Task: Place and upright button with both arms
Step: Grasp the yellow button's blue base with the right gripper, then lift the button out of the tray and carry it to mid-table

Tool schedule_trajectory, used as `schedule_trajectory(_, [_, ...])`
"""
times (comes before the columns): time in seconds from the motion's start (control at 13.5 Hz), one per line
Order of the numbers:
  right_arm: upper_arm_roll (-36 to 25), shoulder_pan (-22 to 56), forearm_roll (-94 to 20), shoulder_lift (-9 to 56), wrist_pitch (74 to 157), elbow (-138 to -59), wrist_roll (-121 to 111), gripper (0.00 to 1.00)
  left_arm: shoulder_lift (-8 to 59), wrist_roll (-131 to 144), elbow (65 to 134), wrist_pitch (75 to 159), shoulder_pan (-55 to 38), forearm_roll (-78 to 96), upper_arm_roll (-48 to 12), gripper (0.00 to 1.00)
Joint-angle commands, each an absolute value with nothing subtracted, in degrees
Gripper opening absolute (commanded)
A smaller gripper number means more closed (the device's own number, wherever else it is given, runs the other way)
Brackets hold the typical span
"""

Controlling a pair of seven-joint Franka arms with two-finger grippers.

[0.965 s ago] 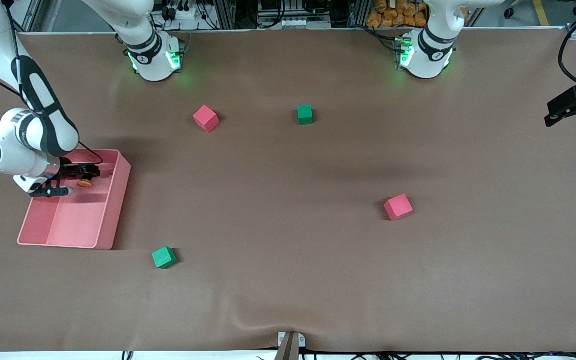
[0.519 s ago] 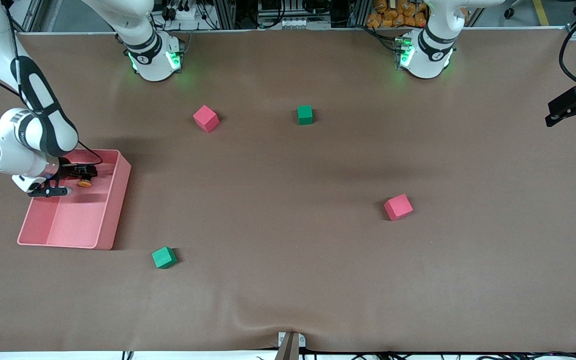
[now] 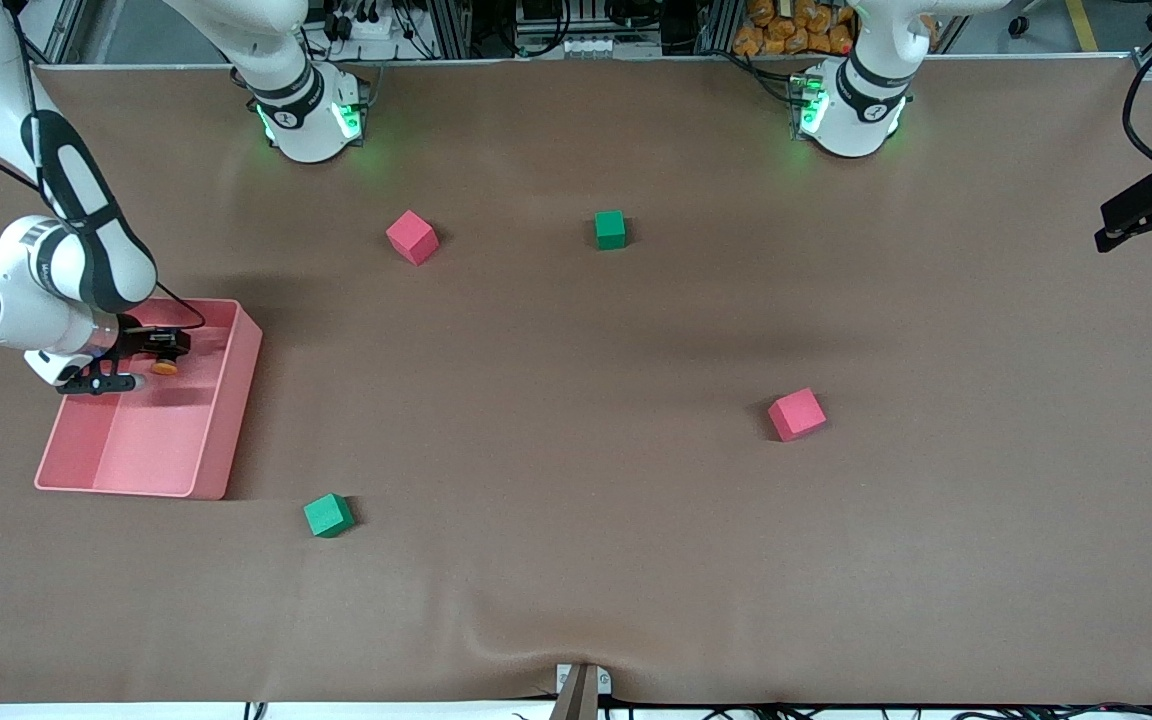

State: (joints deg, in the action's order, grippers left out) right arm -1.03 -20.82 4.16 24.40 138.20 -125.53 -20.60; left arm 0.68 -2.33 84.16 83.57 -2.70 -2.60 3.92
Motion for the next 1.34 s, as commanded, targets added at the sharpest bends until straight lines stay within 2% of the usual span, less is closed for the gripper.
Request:
schedule_trajectory(0.0, [0.0,-21.8,5.5,22.0,133.5,-123.1,-20.9,0.0,0.6,-2.2,83.4,82.5,-2.5,-2.4,3.7,1.0])
schedule_trajectory(0.3, [0.3,-20.5,5.4,18.8,126.1,-117.9,-21.2,0.0,0.7,-2.2,83.4,82.6,-2.5,-2.3,3.7,1.0])
schedule_trajectory(0.59, [0.3,-15.3,4.9,18.8,117.1,-109.4,-20.4,0.0,0.7,-2.0,83.5,82.6,-2.6,-2.1,3.6,1.0])
schedule_trajectory(0.89, [0.3,-6.2,1.5,19.4,109.4,-101.8,-18.7,0.0,0.8,-1.9,83.5,82.5,-2.8,-2.0,3.6,1.0])
schedule_trajectory(1.26, [0.3,7.4,-4.5,23.1,109.2,-96.5,-10.5,0.0,1.1,-2.0,83.6,82.6,-3.2,-1.9,3.6,1.0])
